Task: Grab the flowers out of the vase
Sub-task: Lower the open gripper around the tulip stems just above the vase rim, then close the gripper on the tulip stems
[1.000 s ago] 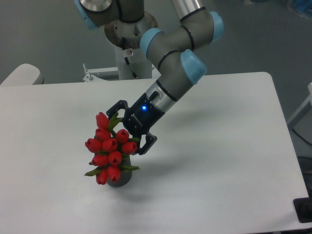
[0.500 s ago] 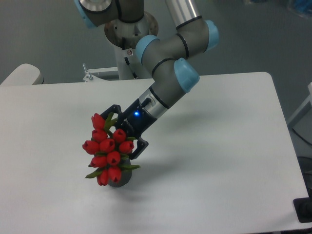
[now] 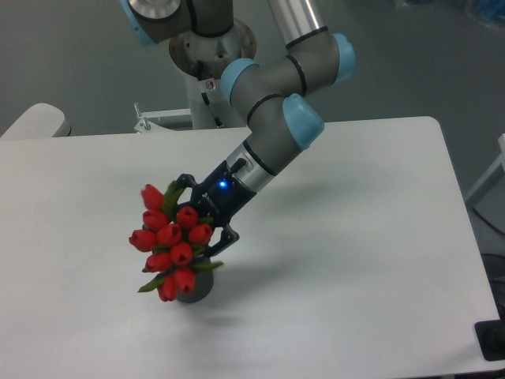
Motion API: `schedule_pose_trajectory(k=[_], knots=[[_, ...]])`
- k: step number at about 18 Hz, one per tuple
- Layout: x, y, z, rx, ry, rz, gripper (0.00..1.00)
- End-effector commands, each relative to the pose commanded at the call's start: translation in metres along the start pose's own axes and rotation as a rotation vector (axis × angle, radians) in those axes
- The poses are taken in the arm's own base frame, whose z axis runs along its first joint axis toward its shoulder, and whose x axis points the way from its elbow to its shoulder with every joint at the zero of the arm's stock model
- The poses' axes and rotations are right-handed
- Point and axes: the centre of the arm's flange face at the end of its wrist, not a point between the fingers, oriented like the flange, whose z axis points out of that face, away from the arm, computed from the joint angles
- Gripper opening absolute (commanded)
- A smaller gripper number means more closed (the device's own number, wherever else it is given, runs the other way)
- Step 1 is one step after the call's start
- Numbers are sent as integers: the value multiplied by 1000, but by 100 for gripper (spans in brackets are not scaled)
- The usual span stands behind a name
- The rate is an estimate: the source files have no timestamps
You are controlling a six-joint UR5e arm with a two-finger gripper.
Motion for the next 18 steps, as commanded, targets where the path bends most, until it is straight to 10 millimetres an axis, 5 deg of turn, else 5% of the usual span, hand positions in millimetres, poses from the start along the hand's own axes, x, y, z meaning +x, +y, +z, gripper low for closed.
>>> schedule_pose_trajectory(k=[6,13,18], knots=[[-4,-4,-6,4,-12,5,29],[-12,-19,-28,55,-39,-41,29],[-3,-48,-48,115,-53,-61,29]])
